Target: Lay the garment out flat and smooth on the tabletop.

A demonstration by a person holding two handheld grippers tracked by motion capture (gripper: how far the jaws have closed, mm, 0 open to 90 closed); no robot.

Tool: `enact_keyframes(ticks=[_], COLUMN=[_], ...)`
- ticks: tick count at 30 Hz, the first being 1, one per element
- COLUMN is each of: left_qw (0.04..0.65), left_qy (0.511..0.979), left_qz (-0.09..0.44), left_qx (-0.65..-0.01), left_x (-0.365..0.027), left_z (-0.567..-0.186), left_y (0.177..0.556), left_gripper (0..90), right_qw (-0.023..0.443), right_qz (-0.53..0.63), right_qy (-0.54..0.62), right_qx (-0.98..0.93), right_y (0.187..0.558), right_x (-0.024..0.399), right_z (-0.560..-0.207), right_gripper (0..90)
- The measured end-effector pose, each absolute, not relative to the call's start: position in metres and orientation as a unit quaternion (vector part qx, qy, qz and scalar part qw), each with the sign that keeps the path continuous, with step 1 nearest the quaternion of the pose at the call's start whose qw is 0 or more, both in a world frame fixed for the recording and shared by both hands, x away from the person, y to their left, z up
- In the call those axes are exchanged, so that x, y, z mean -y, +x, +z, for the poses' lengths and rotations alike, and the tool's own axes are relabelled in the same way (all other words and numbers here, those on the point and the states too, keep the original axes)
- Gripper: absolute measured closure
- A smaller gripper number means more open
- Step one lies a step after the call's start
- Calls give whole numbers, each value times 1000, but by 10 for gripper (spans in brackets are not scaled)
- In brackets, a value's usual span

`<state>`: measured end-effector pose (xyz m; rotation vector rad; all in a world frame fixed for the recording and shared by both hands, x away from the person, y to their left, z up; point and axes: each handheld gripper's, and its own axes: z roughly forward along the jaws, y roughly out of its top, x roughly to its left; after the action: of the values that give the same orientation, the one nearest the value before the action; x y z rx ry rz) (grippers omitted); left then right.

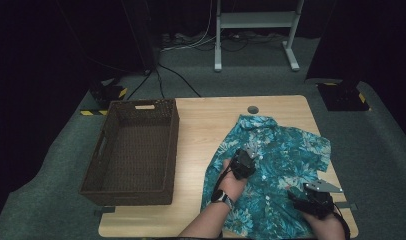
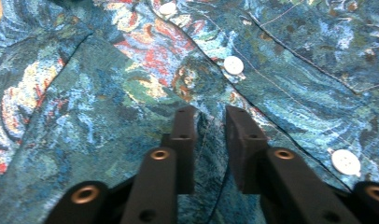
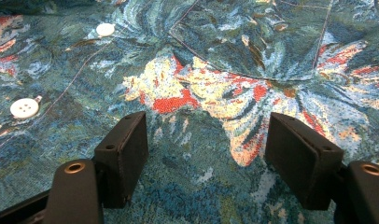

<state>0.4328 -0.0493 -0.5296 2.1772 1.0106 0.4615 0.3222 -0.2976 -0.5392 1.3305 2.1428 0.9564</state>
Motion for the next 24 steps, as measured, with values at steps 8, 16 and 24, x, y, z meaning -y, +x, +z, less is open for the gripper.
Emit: enact_keyframes(ticks=[8,16,24], left_qw=[330,337,350], left_qy=[840,827,801], left_qz=[187,207,231], left_qx=[-387,-399,-428], left_x=[45,27,-5], left_z=[-523,-509,-490], left_y=[440,441,446], left_gripper=[863,873,871], right_qw=[220,221,223], right_qz=[346,346,345], right_qy=[481,481,480], right_qx=[-775,-775,-775], right_y=[322,322,322], right_x=[298,297,297], right_z=[-539,-539,-539], right_gripper=[298,299,301])
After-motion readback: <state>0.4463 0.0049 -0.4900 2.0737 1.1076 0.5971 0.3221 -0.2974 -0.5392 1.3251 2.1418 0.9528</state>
